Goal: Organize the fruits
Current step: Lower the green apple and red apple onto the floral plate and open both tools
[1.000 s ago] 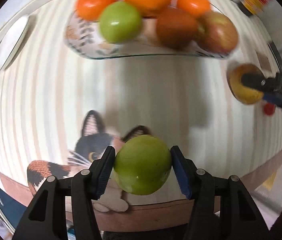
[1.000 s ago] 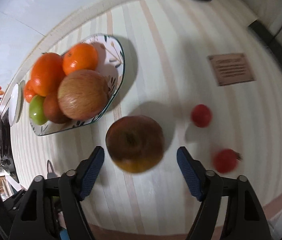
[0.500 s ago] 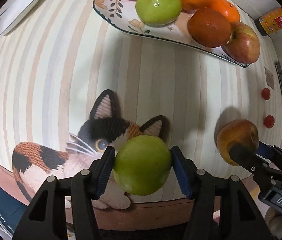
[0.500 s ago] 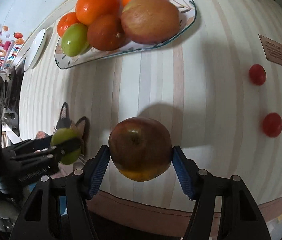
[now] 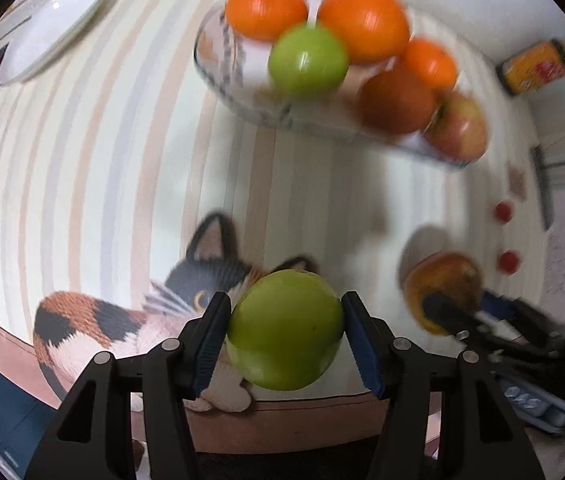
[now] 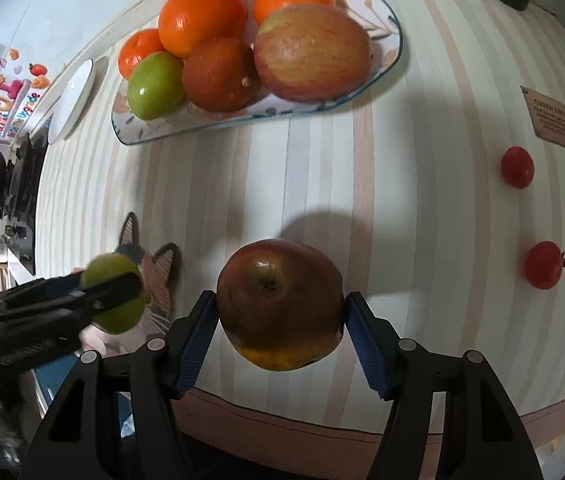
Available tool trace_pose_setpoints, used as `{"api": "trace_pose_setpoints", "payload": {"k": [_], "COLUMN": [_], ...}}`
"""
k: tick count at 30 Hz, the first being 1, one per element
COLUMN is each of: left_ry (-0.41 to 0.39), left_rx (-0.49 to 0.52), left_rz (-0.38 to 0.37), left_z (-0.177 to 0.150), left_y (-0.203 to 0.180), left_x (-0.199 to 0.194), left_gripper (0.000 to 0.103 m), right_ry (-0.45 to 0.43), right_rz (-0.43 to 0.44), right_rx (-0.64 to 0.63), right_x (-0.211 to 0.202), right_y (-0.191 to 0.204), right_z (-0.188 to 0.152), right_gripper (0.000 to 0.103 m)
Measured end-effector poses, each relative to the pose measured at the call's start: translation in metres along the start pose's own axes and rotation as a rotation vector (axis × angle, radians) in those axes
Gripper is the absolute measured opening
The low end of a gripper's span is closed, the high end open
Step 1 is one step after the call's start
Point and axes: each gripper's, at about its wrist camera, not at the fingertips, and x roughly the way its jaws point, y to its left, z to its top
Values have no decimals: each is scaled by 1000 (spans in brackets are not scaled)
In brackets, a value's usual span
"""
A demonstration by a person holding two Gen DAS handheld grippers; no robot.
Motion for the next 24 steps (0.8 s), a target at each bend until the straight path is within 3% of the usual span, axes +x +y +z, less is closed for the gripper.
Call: {"api": "trace_pose_setpoints", "payload": {"k": [6,10,15,19,24], "left_ry": [-113,-156,-145,-109,-61], "left_rx": [-2,-19,-92,-165,-200], "left_rz": [-39,-23,-22,-14,6], "left_z": [40,73,112,141,161], "left_y": [-1,4,23,42,52], "left_x": [-54,-69,-59,-39,-14], "left_gripper": [55,55,55,55,55], "right_ry": [-114,-204,-256,-229,-178], "right_rz": [93,112,21,-69,-132], "right_rx": [37,64,109,99,70], "right_x": [-56,-92,-101,-81,-55], "right_y": [-4,-15,-40,-48,-49], "right_z": [31,66,125,164,183], "right_gripper": [67,67,67,67,67]}}
